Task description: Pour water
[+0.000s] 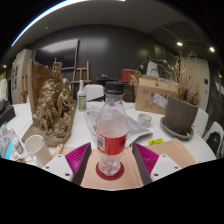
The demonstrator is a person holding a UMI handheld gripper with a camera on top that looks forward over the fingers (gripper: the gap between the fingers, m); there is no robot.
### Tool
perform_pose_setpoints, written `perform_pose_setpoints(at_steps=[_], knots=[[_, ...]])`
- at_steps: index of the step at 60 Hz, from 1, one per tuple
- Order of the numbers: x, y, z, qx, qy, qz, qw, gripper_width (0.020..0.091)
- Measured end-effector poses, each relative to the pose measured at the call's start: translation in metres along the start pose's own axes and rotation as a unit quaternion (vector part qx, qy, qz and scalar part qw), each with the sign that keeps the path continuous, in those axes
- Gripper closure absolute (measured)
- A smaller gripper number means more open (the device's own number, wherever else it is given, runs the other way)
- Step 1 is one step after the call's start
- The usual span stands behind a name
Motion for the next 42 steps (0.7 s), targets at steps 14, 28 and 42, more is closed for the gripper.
perform_pose_setpoints(at_steps=[14,28,42], knots=[[-0.022,-0.125,-0.022,0.014,-0.018,-0.026,0.999,0.0249],[-0.013,-0.283,-0.064,-0.007,-0.006,-0.042,0.999,0.0245],[0.017,-0.378,-0.081,0.003,-0.016,-0.051,0.999,0.0248]])
Point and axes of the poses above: the point between the fingertips, and its own axes, seen from behind it with the camera up: z to the right, x down, y forward, the way the camera looks, the point moved 3 cm from there along -y, backward, against the way the camera looks, and after that the axes turned 8 degrees about y, right-handed, at the moved point
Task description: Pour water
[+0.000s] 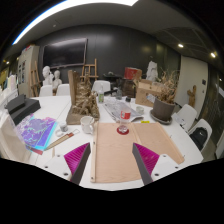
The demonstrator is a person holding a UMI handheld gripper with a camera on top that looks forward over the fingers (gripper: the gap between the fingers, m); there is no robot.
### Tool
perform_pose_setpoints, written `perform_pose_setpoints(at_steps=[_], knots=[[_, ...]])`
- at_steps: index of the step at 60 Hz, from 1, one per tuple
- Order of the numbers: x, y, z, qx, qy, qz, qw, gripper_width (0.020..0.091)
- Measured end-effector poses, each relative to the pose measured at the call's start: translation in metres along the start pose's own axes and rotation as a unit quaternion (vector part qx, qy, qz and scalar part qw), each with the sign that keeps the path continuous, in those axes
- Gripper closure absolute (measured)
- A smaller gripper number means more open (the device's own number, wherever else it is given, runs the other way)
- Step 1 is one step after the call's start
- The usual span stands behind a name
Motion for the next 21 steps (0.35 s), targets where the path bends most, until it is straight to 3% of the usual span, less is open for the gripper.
perform_pose_setpoints(at_steps=[21], knots=[[0.016,-0.028,0.020,0.039,-0.016,0.002,0.999,0.0247]])
Point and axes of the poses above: the point between the fingertips, and its own axes, seen from behind it with the camera up: z to the right, x down, y forward, the way the camera looks, the point moved 3 cm from there along -y, backward, against the way the camera looks, and after that the axes turned 8 degrees about y, right-handed, at the moved point
